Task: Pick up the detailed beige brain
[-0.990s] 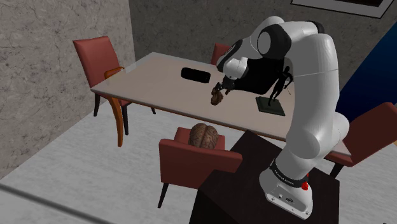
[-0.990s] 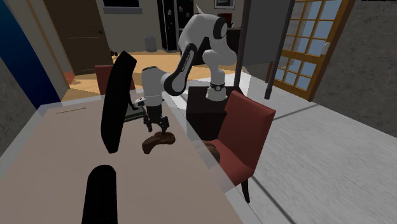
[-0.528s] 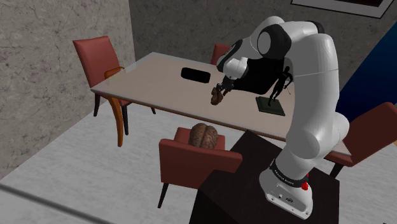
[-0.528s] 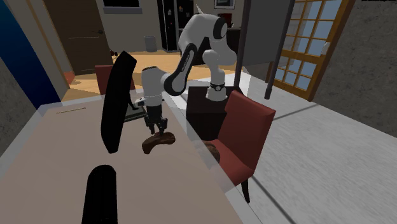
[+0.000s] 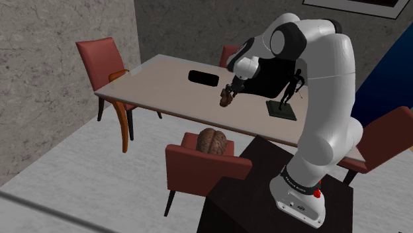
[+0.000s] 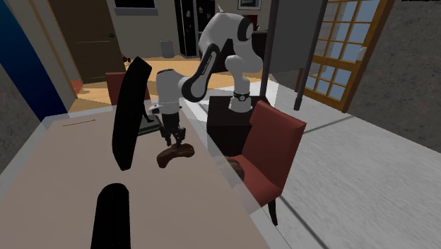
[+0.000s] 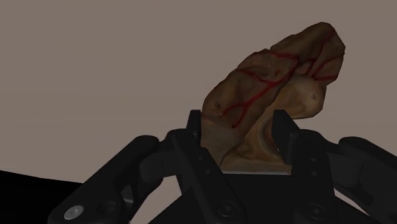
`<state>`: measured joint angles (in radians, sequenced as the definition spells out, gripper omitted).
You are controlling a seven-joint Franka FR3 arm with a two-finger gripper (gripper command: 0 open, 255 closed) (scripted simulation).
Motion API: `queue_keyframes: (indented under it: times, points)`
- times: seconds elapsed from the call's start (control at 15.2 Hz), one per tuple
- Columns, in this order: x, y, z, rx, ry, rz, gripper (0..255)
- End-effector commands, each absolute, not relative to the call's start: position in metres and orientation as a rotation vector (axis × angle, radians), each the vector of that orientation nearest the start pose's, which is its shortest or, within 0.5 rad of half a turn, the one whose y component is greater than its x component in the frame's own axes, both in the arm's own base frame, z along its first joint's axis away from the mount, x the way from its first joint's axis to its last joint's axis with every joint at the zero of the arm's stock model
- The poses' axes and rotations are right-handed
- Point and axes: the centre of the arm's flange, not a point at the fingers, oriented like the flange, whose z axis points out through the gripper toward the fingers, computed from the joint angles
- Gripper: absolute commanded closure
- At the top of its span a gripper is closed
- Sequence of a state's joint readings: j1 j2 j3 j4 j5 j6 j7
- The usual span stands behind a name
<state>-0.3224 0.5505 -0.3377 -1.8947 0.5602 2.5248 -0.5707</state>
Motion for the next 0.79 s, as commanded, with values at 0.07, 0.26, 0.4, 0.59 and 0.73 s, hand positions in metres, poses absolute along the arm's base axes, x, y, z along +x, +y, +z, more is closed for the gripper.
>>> queue_keyframes:
  times: [0.07, 0.26, 0.4, 0.59, 0.73]
  points:
    - [0.513, -0.388, 0.251, -2.972, 0.714, -0.328, 255]
    - [0.513, -0.388, 0.267, -2.972, 0.714, -0.328, 255]
    - [0.513, -0.388, 0.278, -2.972, 0.714, -0.328, 255]
    - [0.513, -0.388, 0.294, -2.972, 0.714, -0.328, 255]
    - [0.513, -0.388, 0.294, -2.972, 0.714, -0.328, 255]
